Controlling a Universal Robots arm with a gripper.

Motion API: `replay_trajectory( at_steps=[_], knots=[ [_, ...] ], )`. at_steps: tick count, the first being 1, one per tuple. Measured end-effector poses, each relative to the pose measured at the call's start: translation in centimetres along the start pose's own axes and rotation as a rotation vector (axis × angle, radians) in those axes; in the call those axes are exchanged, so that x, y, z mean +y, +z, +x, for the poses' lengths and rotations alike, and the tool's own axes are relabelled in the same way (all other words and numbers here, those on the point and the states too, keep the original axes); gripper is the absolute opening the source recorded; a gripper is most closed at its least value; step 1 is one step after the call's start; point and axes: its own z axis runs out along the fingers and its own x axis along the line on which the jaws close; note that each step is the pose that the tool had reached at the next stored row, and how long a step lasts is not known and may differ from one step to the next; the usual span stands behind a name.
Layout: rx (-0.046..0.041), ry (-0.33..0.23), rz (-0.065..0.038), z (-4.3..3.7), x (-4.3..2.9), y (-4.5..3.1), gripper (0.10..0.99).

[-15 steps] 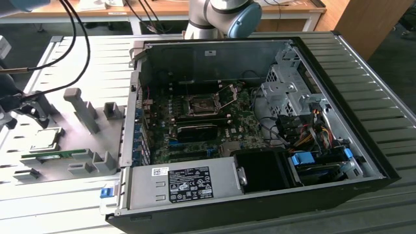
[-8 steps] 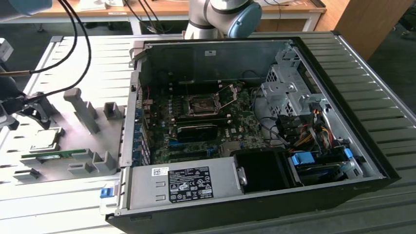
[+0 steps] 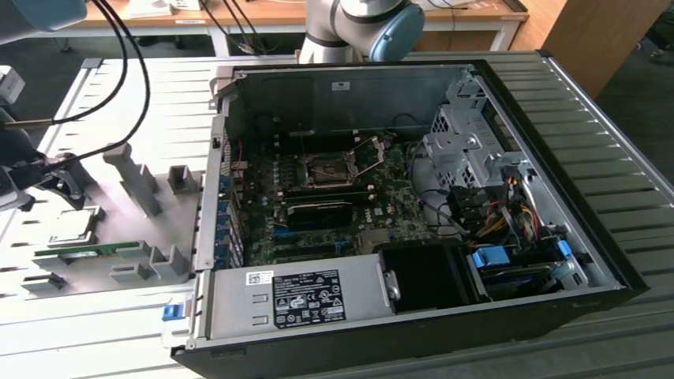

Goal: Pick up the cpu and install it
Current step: 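Pick up the cpu and move it towards the insertion slot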

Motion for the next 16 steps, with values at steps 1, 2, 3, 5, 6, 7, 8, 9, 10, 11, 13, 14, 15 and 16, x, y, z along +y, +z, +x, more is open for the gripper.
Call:
replay_trajectory(
  at_steps=[1, 2, 3, 5, 6, 7, 8, 9, 10, 11, 13, 14, 15, 16],
  knots=[
    [0.0003, 0.000, -0.005, -0.01, -0.01, 0.09, 0.706],
    [0.0010, 0.000, -0.009, -0.02, -0.01, 0.19, 0.706],
    [0.0015, 0.000, -0.011, -0.02, -0.02, 0.28, 0.706],
    [0.0028, 0.000, -0.012, -0.03, -0.04, 0.42, 0.706],
    [0.0053, 0.000, -0.013, -0.08, -0.06, 0.49, 0.706],
    [0.0082, 0.000, -0.013, -0.11, -0.06, 0.54, 0.706],
    [0.0093, 0.001, -0.013, -0.12, -0.06, 0.62, 0.706],
    [0.0105, 0.001, -0.014, -0.13, -0.06, 0.68, 0.706],
    [0.0111, 0.001, -0.014, -0.14, -0.07, 0.73, 0.706],
    [0.0113, 0.001, -0.014, -0.14, -0.08, 0.79, 0.706],
    [0.0115, 0.001, -0.015, -0.14, -0.11, 0.92, 0.706],
    [0.0115, 0.001, -0.016, -0.15, -0.13, 0.98, 0.706],
    [0.0117, 0.001, -0.018, -0.15, -0.14, 1.04, 0.706],
    [0.0123, 0.001, -0.020, -0.17, -0.17, 1.10, 0.706]
  ],
)
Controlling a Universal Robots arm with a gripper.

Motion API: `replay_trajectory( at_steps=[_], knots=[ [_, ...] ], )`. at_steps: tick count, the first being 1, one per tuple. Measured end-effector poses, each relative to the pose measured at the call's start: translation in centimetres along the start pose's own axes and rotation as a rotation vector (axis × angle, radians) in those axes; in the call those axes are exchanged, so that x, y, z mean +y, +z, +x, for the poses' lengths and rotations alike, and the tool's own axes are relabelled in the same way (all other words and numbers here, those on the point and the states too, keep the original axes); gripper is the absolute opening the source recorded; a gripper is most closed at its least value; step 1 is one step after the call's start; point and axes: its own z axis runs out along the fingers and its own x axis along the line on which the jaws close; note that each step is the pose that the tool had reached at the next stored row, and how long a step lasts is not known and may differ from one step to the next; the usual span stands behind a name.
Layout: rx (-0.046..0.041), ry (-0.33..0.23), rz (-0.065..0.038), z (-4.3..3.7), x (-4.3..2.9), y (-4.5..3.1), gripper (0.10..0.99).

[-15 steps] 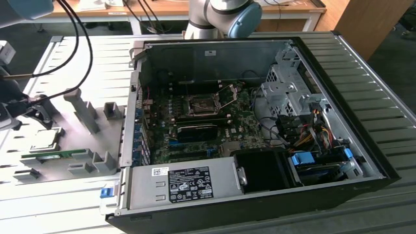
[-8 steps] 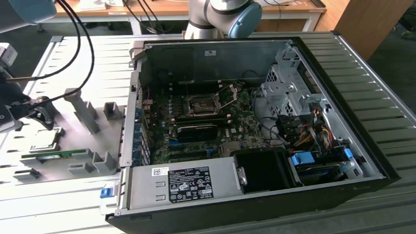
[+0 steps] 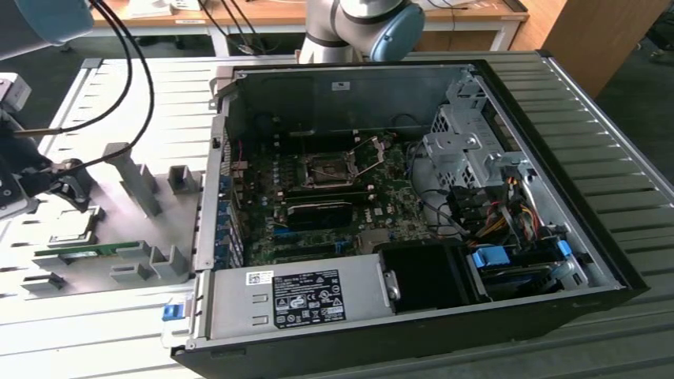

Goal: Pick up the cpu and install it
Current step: 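Pick up the cpu and move it towards the insertion slot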

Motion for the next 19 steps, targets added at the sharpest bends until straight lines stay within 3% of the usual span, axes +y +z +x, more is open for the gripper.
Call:
replay_trajectory(
  at_steps=[2, 5, 9, 19],
  knots=[
    [0.0011, 0.000, -0.006, -0.03, -0.07, 0.16, 0.706],
    [0.0031, 0.000, -0.006, -0.04, -0.13, 0.35, 0.706],
    [0.0056, 0.000, 0.011, -0.05, -0.18, 0.50, 0.706],
    [0.0056, 0.000, 0.012, -0.08, -0.50, 1.17, 0.706]
  ],
)
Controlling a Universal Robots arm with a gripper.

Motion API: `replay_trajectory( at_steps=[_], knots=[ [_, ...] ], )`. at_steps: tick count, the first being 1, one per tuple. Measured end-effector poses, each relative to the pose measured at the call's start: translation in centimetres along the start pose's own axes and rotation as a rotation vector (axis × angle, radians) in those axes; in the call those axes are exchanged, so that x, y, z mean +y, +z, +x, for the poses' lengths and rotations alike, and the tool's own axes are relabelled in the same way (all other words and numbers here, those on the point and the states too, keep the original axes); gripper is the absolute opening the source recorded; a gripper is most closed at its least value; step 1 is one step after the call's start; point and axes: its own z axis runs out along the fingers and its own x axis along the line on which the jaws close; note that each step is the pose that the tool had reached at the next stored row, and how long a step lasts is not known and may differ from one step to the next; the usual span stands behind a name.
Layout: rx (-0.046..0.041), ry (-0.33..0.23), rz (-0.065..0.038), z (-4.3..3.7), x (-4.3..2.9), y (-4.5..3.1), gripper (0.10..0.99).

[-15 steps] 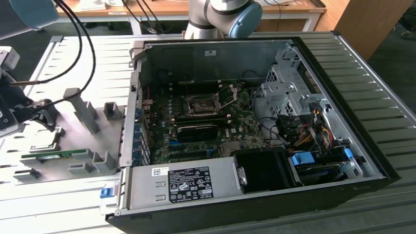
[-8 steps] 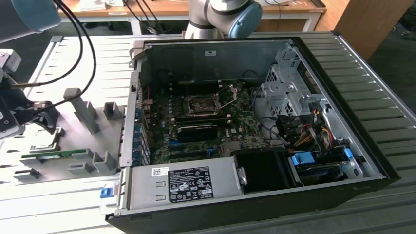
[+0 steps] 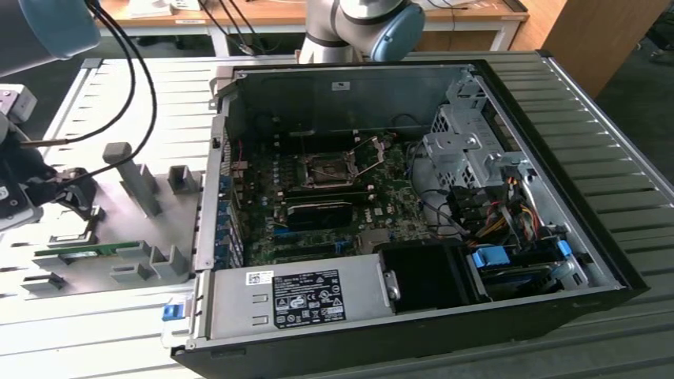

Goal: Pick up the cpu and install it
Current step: 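Pick up the cpu and move it towards the insertion slot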

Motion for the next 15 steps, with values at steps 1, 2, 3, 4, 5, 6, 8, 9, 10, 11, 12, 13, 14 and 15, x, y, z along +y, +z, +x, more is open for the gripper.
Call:
replay_trajectory(
  at_steps=[1, 2, 3, 4, 5, 6, 8, 9, 10, 11, 12, 13, 14, 15],
  knots=[
    [0.0000, 0.000, 0.000, 0.00, -0.01, 0.03, 0.706],
    [0.0001, 0.000, 0.000, -0.01, -0.01, 0.06, 0.706],
    [0.0000, 0.000, 0.000, -0.03, -0.02, 0.10, 0.706],
    [0.0001, 0.000, 0.000, -0.04, -0.03, 0.13, 0.706],
    [0.0000, 0.000, 0.000, -0.04, -0.03, 0.16, 0.706],
    [0.0001, 0.000, 0.000, -0.04, -0.04, 0.19, 0.706],
    [0.0000, 0.000, 0.000, -0.05, -0.04, 0.25, 0.706],
    [0.0001, 0.000, 0.000, -0.05, -0.05, 0.28, 0.706],
    [0.0001, 0.000, 0.000, -0.05, -0.05, 0.31, 0.706],
    [0.0001, 0.000, 0.000, -0.05, -0.06, 0.34, 0.706],
    [0.0000, 0.000, 0.000, -0.05, -0.06, 0.38, 0.706],
    [0.0000, 0.000, 0.000, -0.05, -0.06, 0.41, 0.706],
    [0.0001, 0.000, 0.000, -0.05, -0.07, 0.44, 0.706],
    [0.0001, 0.000, 0.000, -0.05, -0.07, 0.48, 0.706]
  ],
)
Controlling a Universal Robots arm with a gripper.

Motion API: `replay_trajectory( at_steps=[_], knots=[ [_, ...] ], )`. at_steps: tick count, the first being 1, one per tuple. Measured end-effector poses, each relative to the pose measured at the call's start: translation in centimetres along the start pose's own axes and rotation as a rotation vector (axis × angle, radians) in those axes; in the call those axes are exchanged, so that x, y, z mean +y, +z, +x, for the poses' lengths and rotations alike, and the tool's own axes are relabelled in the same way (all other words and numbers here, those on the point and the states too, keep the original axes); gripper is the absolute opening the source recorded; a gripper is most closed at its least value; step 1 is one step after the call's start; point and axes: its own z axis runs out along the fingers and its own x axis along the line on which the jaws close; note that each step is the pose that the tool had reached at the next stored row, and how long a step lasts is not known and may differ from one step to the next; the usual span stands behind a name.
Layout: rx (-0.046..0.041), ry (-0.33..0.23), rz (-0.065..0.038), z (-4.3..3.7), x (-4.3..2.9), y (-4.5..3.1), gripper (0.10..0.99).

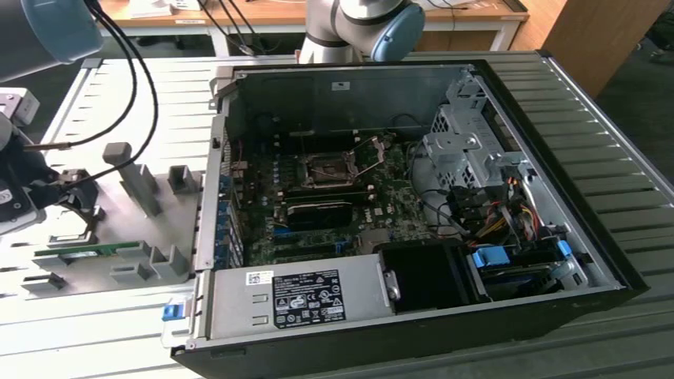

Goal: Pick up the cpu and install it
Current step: 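Pick up the cpu and move it towards the insertion slot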

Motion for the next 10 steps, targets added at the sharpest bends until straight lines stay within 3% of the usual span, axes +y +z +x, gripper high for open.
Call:
replay_trajectory(
  at_steps=[10],
  knots=[
    [-0.0002, 0.000, 0.000, -0.02, -0.05, 0.40, 0.706]
  ],
)
